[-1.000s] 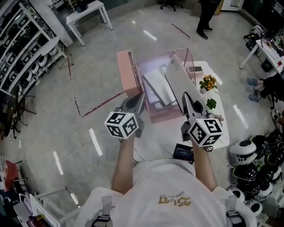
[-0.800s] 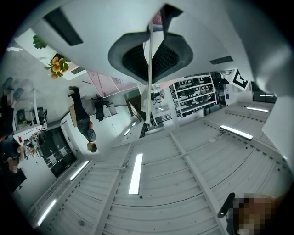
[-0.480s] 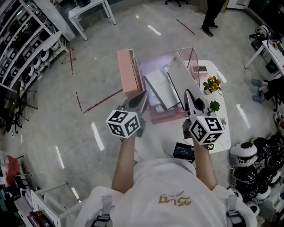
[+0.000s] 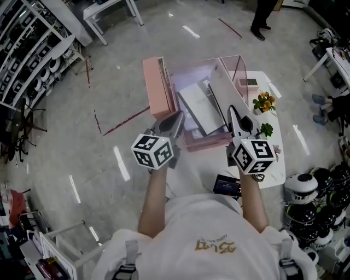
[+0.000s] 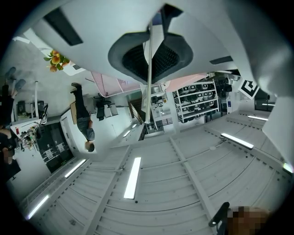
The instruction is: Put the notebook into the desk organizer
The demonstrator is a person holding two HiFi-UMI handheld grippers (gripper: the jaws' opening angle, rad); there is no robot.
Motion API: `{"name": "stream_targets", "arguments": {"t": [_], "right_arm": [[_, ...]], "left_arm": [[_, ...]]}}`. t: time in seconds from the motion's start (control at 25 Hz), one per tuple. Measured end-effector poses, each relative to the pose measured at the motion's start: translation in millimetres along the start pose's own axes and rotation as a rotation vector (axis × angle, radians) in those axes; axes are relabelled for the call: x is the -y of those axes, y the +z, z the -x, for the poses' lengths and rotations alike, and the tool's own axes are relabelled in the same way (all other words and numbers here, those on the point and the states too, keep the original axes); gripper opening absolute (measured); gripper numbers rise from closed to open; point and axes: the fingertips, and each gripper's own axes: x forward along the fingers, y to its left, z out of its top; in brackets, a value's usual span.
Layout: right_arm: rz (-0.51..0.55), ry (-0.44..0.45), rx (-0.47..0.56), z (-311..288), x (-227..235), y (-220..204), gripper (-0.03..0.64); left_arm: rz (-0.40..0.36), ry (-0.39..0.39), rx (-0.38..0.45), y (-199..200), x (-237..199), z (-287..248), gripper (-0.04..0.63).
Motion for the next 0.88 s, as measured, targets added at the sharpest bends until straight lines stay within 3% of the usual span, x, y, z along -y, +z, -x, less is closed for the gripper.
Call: {"name": "stream_targets", "arguments": {"t": [0.4, 0.88], "right_arm": [[0.080, -0.010, -0.009, -14.1, -1.3, 0.7, 0.018], [0.281, -0.019, -0.037, -24.2, -12.0, -4.5, 0.018]], "left_arm": [[0.008, 0.011, -0.003, -0.7, -4.5, -0.2, 0.017], [0.014, 0.020, -0.002, -2.0, -6.6, 2.6, 0.017]]}}
